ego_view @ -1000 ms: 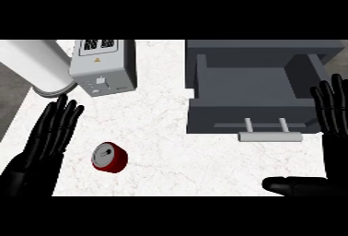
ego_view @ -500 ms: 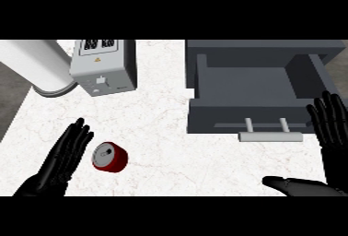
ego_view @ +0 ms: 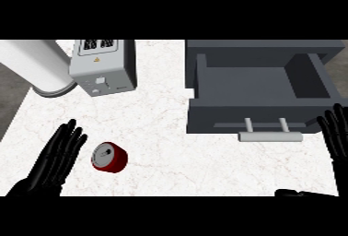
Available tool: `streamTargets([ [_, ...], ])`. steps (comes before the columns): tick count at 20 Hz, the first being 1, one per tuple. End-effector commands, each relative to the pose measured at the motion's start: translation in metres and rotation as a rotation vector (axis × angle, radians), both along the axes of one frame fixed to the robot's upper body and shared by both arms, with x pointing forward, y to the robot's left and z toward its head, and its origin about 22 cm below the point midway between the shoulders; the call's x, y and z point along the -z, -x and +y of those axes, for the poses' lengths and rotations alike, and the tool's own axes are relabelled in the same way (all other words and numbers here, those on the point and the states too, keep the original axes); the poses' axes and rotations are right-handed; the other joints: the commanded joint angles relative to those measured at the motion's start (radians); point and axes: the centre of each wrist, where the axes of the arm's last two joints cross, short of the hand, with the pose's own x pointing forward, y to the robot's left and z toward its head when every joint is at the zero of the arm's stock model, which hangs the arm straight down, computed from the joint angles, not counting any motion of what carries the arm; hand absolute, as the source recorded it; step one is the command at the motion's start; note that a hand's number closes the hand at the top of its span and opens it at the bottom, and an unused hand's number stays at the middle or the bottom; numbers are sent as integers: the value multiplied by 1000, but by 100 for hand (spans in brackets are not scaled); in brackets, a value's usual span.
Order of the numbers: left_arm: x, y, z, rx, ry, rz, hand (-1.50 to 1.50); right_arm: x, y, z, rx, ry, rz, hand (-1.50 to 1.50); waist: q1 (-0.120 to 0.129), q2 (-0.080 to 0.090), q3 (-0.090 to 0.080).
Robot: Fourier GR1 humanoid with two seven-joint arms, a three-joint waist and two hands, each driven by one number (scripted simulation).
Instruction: Pick up the can, place it into the drawer and close the drawer
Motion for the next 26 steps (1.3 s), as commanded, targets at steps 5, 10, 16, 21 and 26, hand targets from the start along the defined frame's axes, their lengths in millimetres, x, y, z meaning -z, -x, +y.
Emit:
streamTargets([
  [5, 6, -18, 10, -27, -5, 13, -150, 10, 18, 18, 13, 4, -8, -150, -2, 0, 0],
  [10, 17, -10, 5, -24, -9, 40, -150, 1, 2, -16, 7, 24, 0, -150, 2, 0, 0],
  [16, 63, -37, 6, -26, -21, 44, -150, 24, 5, -9, 8, 19, 4, -150, 1, 0, 0],
  [21, 75, -29, 10, -51, -11, 65, -150, 1, 19, -23, -3, 16, -10, -150, 0, 0, 0],
  [26, 96, -40, 24, -89, -15, 63, -150, 23, -2, -31, 17, 13, -11, -150, 2, 1, 0],
])
